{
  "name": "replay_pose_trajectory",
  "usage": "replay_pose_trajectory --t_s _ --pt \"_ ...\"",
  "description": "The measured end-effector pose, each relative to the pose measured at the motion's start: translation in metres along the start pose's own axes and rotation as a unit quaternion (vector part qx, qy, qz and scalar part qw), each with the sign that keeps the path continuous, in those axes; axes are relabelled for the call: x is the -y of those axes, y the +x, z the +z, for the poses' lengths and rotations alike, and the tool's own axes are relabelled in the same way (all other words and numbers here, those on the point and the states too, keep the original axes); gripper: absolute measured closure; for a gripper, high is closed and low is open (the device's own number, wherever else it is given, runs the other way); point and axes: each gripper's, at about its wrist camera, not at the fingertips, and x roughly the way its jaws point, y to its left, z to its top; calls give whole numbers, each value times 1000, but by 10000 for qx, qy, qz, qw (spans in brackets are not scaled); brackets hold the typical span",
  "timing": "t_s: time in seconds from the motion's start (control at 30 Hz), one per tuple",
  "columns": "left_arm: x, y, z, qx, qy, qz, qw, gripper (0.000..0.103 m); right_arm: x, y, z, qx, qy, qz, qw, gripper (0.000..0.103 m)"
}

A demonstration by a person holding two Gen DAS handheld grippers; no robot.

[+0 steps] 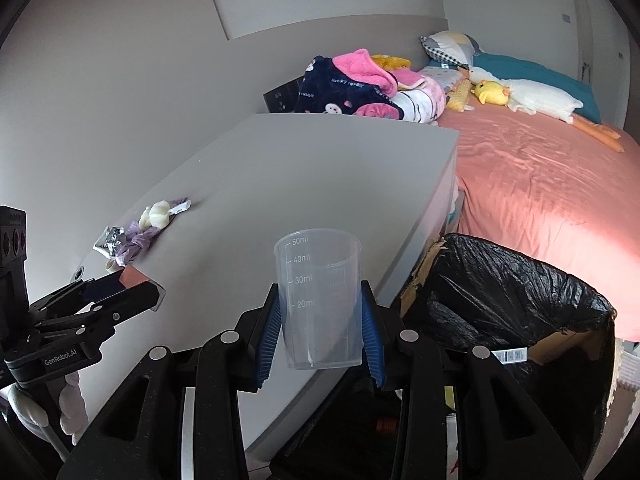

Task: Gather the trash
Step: 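Carry the pink box and measuring cup over the black trash bag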

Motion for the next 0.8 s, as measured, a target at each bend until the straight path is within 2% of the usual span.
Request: replay_pose_trajectory --t_s 0.37,0.8 --pt "54 12 12 -60 443 -337 9984 38 38 -24 -6 148 297 -230 9992 64" --pt "112 29 19 -197 963 -758 9923 38 91 -54 -20 309 745 -620 9948 64"
